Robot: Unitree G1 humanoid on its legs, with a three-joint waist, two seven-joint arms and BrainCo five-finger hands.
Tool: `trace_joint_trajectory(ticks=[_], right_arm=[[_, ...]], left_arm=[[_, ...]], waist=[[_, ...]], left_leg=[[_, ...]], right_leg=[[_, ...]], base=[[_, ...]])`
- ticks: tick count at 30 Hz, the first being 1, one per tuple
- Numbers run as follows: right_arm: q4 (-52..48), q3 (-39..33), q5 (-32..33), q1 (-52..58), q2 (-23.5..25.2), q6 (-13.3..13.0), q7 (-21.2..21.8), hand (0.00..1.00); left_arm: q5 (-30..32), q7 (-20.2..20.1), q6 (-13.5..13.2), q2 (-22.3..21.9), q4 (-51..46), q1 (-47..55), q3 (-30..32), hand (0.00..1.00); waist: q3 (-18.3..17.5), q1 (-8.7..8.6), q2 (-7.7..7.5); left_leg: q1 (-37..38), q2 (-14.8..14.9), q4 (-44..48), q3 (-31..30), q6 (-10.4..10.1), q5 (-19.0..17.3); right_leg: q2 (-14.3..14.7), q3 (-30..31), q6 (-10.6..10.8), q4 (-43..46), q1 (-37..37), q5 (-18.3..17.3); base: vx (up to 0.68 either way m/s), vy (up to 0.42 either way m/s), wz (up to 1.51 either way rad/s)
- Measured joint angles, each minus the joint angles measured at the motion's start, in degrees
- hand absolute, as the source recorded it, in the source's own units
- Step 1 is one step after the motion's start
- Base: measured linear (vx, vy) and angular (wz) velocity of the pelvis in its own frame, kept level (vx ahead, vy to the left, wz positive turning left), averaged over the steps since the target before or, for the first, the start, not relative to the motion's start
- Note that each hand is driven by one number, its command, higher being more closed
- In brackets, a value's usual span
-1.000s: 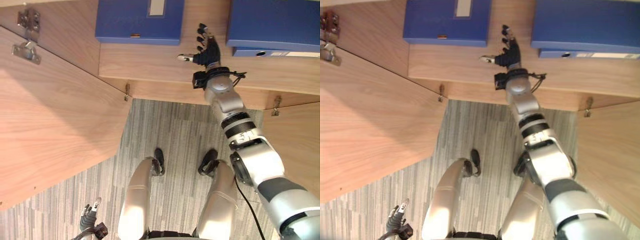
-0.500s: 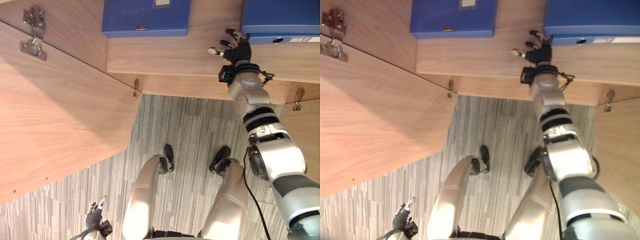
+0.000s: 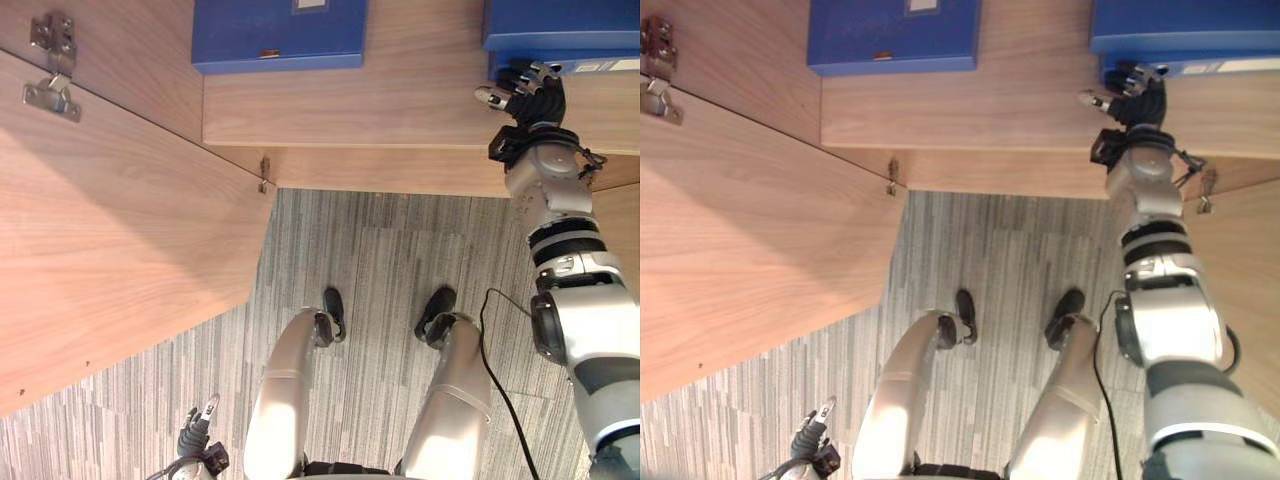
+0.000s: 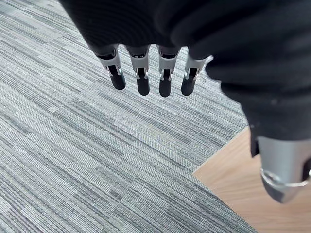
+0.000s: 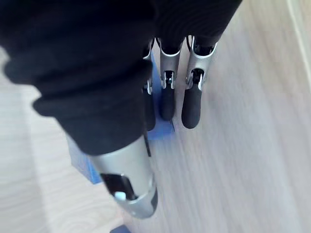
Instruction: Walk over to the cabinet, pick up the folder, carry it to the office cabinet, place the folder inside the office cabinet, then close the office cabinet door
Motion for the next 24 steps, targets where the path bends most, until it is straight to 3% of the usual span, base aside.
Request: trace_joint_trajectory(ticks=[7,15,24], right_arm=[[0.10,1.24,0.57,0.19,1.47,-0.79,1.37,0.00],[-3.83,12.17,-18.71,0.47,1.22,-0.03,9.99,0.00],[-7.26,20.15,-36.78,1.38,1.13,0.91,12.80,0.00]], left_arm=[[-0.04,-0.01,0.00,0.00,0.00,-0.13,0.01,0.00],[0.04,-1.06,0.14,0.21,0.01,-0.13,0.21,0.00],[0.02,-1.88,0.65,0.25,0.56,-0.11,0.81,0.00]], waist=[[0.00,-0.14,-0.02],[-0.10,-1.35,-0.23],[-0.78,-1.13,-2.09]], left_leg=[[0.05,0.57,-0.02,0.09,-0.02,0.03],[0.52,1.46,-0.45,0.15,-0.40,0.42],[1.08,2.70,-2.25,0.08,-1.15,1.66]], right_leg=[[0.67,-0.01,-0.16,-0.28,0.02,0.17],[1.64,-0.11,-0.66,-0.79,0.32,0.54],[2.95,-0.79,-1.58,-2.27,0.69,1.13]], base=[[0.01,0.016,-0.03],[0.00,0.009,-0.04],[0.00,0.002,-0.04]])
